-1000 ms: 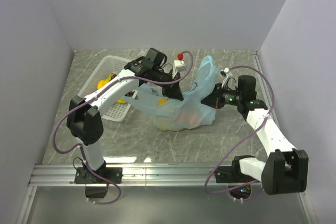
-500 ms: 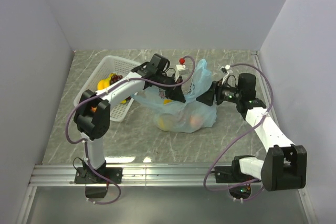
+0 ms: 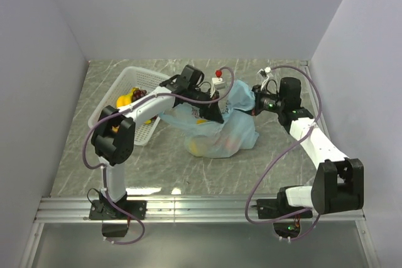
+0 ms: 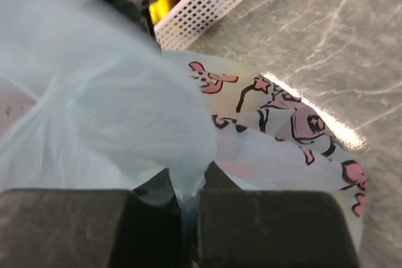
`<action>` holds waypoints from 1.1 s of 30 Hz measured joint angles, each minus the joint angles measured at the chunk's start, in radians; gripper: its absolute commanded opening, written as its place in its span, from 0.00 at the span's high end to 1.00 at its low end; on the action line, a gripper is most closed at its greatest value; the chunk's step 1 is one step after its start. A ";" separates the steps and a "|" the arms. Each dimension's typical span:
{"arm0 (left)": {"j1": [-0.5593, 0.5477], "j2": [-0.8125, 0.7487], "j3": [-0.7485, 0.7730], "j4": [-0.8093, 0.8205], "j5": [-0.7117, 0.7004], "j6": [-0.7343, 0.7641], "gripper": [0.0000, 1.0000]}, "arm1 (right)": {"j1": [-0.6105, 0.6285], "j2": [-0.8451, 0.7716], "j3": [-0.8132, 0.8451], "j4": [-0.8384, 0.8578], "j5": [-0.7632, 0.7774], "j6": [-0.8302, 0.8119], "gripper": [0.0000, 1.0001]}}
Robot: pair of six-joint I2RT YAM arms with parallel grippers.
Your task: Place the fake fruits into the plastic bag and tie a complex knot
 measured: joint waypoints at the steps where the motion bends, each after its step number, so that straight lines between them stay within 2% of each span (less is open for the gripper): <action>1: 0.000 -0.014 -0.035 0.031 -0.025 -0.017 1.00 | 0.002 -0.003 -0.002 0.001 0.020 0.036 1.00; 9: -0.026 -0.158 -0.238 0.188 -0.237 -0.122 0.99 | 0.031 -0.119 -0.102 -0.119 0.291 0.304 1.00; 10: -0.032 -0.161 -0.241 0.196 -0.241 -0.132 0.99 | 0.032 -0.122 -0.109 -0.124 0.297 0.319 0.86; 11: -0.039 -0.160 -0.241 0.208 -0.240 -0.145 0.99 | 0.034 -0.122 -0.116 -0.124 0.299 0.335 0.77; 12: -0.043 -0.158 -0.242 0.212 -0.235 -0.157 0.99 | 0.035 -0.121 -0.125 -0.120 0.299 0.342 0.54; 13: -0.046 -0.156 -0.243 0.217 -0.227 -0.169 0.99 | 0.035 -0.123 -0.134 -0.117 0.293 0.340 0.44; 15: -0.045 -0.153 -0.243 0.234 -0.206 -0.188 0.99 | 0.035 -0.132 -0.159 -0.100 0.281 0.328 0.34; 16: -0.045 -0.150 -0.243 0.246 -0.193 -0.198 0.99 | 0.035 -0.141 -0.174 -0.092 0.272 0.319 0.33; 18: -0.042 -0.145 -0.243 0.262 -0.169 -0.211 0.99 | 0.035 -0.171 -0.210 -0.057 0.251 0.301 0.25; 23: -0.039 -0.124 -0.226 0.275 -0.113 -0.230 0.99 | 0.042 -0.264 -0.271 0.058 0.213 0.283 0.24; 27: -0.042 -0.122 -0.221 0.273 -0.097 -0.227 0.99 | 0.062 -0.216 -0.235 0.111 0.231 0.311 0.23; 33: -0.064 -0.113 -0.188 0.243 -0.101 -0.192 0.99 | 0.148 -0.130 -0.200 0.106 0.369 0.366 0.24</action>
